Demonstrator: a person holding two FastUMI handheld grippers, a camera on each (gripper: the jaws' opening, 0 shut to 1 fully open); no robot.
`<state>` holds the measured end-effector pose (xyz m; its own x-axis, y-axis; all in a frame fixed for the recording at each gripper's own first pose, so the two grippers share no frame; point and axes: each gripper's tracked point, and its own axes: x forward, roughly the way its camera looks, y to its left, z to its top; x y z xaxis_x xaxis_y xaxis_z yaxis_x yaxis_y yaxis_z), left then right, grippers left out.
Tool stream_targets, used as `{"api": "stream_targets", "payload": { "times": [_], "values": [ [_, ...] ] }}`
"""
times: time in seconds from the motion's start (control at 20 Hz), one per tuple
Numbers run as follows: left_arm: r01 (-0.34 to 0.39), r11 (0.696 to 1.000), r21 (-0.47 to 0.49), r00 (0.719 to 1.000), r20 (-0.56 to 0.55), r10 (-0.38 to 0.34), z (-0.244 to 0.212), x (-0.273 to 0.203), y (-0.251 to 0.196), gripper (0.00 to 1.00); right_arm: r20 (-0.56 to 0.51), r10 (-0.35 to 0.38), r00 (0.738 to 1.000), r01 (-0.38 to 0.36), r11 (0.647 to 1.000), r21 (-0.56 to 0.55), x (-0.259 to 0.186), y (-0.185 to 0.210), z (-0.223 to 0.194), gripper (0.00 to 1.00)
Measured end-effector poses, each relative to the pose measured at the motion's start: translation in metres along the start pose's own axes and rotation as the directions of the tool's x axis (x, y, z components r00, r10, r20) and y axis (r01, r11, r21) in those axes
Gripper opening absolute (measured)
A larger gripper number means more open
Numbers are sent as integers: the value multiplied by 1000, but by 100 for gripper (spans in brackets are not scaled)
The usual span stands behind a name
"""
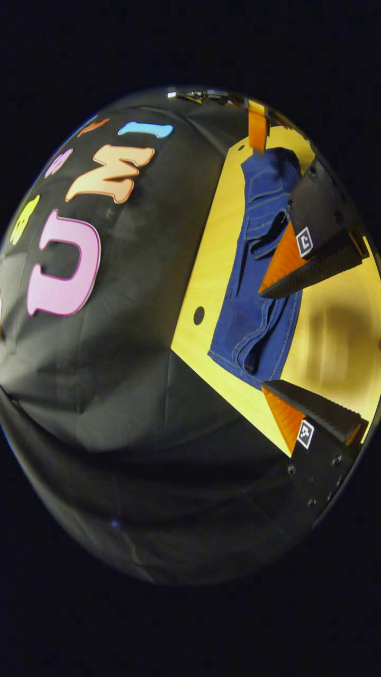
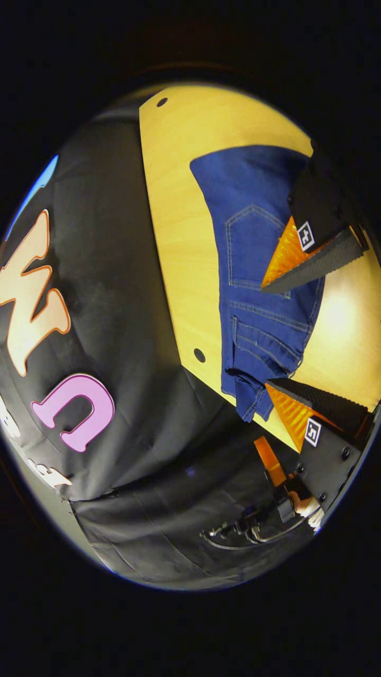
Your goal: Grasp the waist and the cuffs of the jeans and fold them to make the two legs overlap; first hold the waist and fold one-third of the jeans toward the cuffs, then hold the cuffs and fold the remaining one-third in the same direction to finish folding.
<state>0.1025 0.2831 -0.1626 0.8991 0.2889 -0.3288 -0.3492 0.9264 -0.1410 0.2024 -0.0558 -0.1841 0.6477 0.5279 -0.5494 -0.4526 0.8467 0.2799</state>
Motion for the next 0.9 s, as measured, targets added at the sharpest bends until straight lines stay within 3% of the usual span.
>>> {"api": "stream_targets", "payload": {
  "times": [0.15,0.25,0.3,0.4,0.5,0.55,0.9],
  "values": [
    [9,1000,-17,1000,-14,-10,4,27,13,95,-5,-44,999,44,999,-4,-26,-24,1,98],
    [27,999,-32,1000,1,-27,17,42,18,95,-18,-62,998,62,998,15,-39,-34,-2,92],
    [36,999,-37,999,13,-35,24,52,19,95,-28,-74,997,74,997,19,-43,-39,-4,98],
    [56,998,-41,998,0,-56,27,69,18,96,-45,-101,994,101,995,6,-49,-51,-10,98],
    [63,998,-27,997,-47,-64,17,87,21,95,-58,-110,992,110,994,1,-52,-55,-13,92],
    [60,998,-15,995,-77,-61,8,93,23,95,-57,-107,993,108,994,7,-52,-55,-13,98],
    [10,1000,-13,987,-163,-12,-23,111,43,96,-48,-115,992,116,993,16,-55,-61,-5,98]
  ]
}}
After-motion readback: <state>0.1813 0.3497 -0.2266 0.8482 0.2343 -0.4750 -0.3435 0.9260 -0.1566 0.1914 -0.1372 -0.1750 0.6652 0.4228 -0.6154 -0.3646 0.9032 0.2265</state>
